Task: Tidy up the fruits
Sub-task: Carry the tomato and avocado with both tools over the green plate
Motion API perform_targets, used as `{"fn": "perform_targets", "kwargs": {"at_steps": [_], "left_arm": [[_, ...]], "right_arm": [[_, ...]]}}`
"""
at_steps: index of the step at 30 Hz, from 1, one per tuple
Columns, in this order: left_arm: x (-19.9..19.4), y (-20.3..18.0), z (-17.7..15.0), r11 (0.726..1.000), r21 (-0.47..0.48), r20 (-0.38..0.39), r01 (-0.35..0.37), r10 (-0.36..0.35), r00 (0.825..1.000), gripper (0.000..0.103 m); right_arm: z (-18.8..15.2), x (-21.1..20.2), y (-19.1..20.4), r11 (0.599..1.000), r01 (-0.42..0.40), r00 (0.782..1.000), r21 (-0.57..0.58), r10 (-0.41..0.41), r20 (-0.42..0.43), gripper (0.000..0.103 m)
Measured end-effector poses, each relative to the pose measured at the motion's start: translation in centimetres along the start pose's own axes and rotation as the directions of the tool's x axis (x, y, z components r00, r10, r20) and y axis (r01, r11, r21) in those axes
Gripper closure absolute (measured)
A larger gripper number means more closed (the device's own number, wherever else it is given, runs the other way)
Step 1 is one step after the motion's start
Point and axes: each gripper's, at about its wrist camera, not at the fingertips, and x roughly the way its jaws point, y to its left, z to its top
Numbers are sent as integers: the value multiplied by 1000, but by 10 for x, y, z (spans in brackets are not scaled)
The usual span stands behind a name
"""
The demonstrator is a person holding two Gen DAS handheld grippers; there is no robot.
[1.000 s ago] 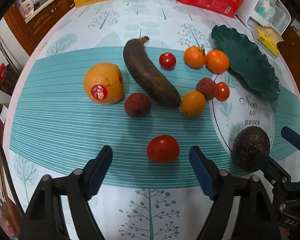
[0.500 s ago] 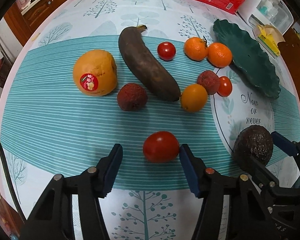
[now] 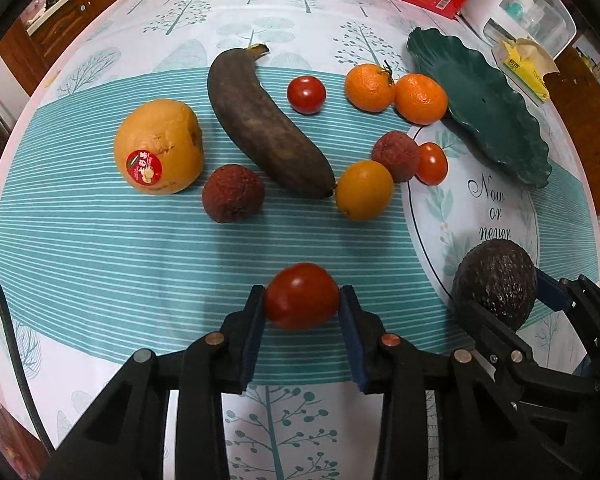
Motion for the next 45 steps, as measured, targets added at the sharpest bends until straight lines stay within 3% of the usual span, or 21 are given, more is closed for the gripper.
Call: {"fn": "perform_targets", "kwargs": {"at_steps": [14, 24, 31, 40, 45], "left_arm": [[-8, -6, 3, 999, 47, 25, -11, 10, 1000, 70], [-52, -9, 9, 996, 91, 97, 3, -12, 995, 71], [-109, -22, 21, 988, 151, 193, 12, -41, 980, 71], [-193, -61, 42, 968, 249, 314, 8, -88, 945, 71], [-224, -98, 51, 941, 337, 364, -16, -114, 924, 70]], "right_arm": [[-1, -1, -2, 1000, 0, 1000, 28, 0, 7, 42], [-4, -21, -5, 996, 17, 1000, 93, -18, 9, 42], [6, -75, -6, 992, 53, 990, 115, -67, 123, 42], [21, -165, -32, 977, 83, 955, 195, -134, 265, 42], [27, -209, -55, 966, 83, 935, 246, -161, 315, 42]]}}
